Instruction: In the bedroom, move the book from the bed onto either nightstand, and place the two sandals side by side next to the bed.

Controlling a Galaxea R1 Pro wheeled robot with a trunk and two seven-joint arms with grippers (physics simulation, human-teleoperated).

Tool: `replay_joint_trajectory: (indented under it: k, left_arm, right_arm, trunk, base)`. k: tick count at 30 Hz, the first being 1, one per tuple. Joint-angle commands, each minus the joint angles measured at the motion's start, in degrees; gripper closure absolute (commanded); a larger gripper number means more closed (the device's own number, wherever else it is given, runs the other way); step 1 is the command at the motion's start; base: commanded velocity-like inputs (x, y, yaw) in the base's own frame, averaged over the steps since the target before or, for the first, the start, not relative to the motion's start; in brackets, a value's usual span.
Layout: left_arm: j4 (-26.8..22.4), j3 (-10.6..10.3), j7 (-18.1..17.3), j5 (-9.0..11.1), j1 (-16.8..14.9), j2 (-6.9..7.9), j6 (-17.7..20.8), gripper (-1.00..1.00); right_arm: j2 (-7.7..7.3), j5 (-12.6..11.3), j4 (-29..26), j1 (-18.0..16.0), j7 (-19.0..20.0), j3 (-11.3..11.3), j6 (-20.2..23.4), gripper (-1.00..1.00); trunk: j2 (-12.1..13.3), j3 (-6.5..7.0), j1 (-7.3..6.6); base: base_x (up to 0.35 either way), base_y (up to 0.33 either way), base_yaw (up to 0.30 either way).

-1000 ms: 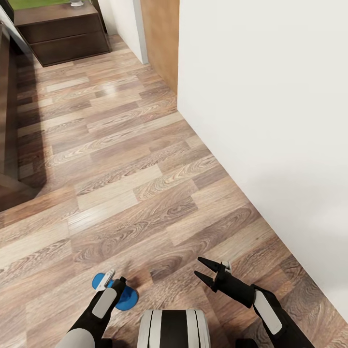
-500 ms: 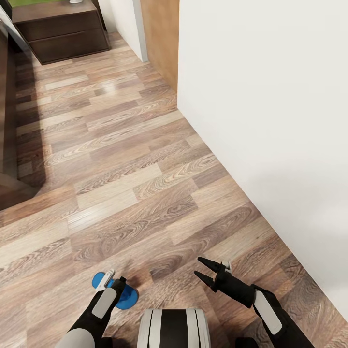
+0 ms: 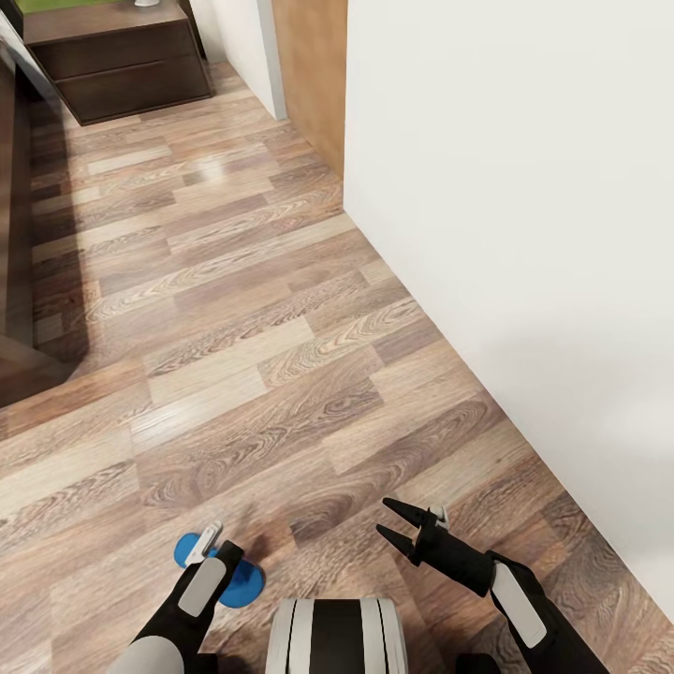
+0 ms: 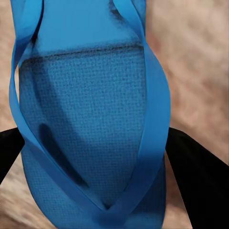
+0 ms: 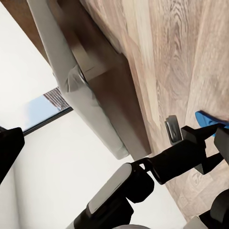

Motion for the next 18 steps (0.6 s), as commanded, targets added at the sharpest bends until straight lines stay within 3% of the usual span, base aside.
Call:
replay_joint_trajectory:
  k: [1, 8, 18]
  left_arm:
    - [-0.15, 0.29, 0.18, 0.17, 0.00, -0.06, 0.35, 1.00]
    - [-0.22, 0.24, 0.16, 0.17, 0.00, -0.09, 0.28, 1.00]
    - [-0.24, 0.30, 0.22, 0.12, 0.00, -0.06, 0.28, 1.00]
  right_arm:
    - [-0.01, -0.10, 0.01, -0.02, 0.07, -0.03, 0.26, -1.00]
    - [-0.01, -0.10, 0.01, -0.02, 0.08, -0.01, 0.28, -1.00]
    - [-0.01, -0.10, 0.01, -0.02, 0.09, -0.02, 0.28, -1.00]
  trunk:
    - [-0.01, -0.03, -0.01]
    - [-0.01, -0.03, -0.01]
    - [0.12, 2.18, -0.27]
  base:
    - [0.000, 0.000, 0.000]
    - [0.000, 0.000, 0.000]
    - [0.000, 0.000, 0.000]
